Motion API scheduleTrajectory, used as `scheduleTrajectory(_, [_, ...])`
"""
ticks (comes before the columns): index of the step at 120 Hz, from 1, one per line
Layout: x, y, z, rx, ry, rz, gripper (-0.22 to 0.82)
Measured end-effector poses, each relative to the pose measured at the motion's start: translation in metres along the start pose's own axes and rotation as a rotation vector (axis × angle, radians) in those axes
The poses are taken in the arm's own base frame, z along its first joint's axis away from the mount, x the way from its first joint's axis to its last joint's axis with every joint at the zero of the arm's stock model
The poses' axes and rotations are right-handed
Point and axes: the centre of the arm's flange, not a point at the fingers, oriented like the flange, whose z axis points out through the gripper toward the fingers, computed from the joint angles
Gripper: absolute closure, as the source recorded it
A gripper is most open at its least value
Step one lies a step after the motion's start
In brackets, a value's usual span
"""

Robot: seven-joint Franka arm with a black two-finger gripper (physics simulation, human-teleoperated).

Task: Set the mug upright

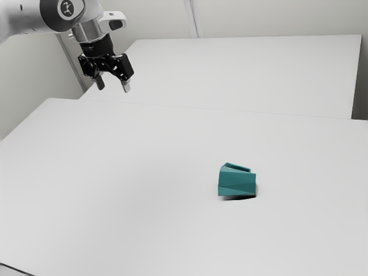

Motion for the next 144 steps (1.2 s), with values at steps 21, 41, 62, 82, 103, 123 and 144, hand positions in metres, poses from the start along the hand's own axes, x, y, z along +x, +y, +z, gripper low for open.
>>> scheduleTrajectory(21, [0.000, -0.006, -0.001, 0.000, 0.001, -0.012, 0.02])
scheduleTrajectory(41, [0.000, -0.006, 0.007, -0.050, -0.011, -0.019, 0.03])
scheduleTrajectory(62, [0.002, 0.003, 0.055, -0.195, -0.043, -0.014, 0.03])
scheduleTrajectory(82, [0.001, 0.013, 0.096, -0.357, -0.035, -0.018, 0.03])
scheduleTrajectory(103, [0.000, 0.021, 0.138, -0.529, -0.007, -0.025, 0.03])
scheduleTrajectory(123, [-0.001, 0.027, 0.168, -0.671, 0.045, -0.031, 0.03])
scheduleTrajectory(144, [-0.008, 0.035, 0.204, -0.822, 0.091, -0.050, 0.03])
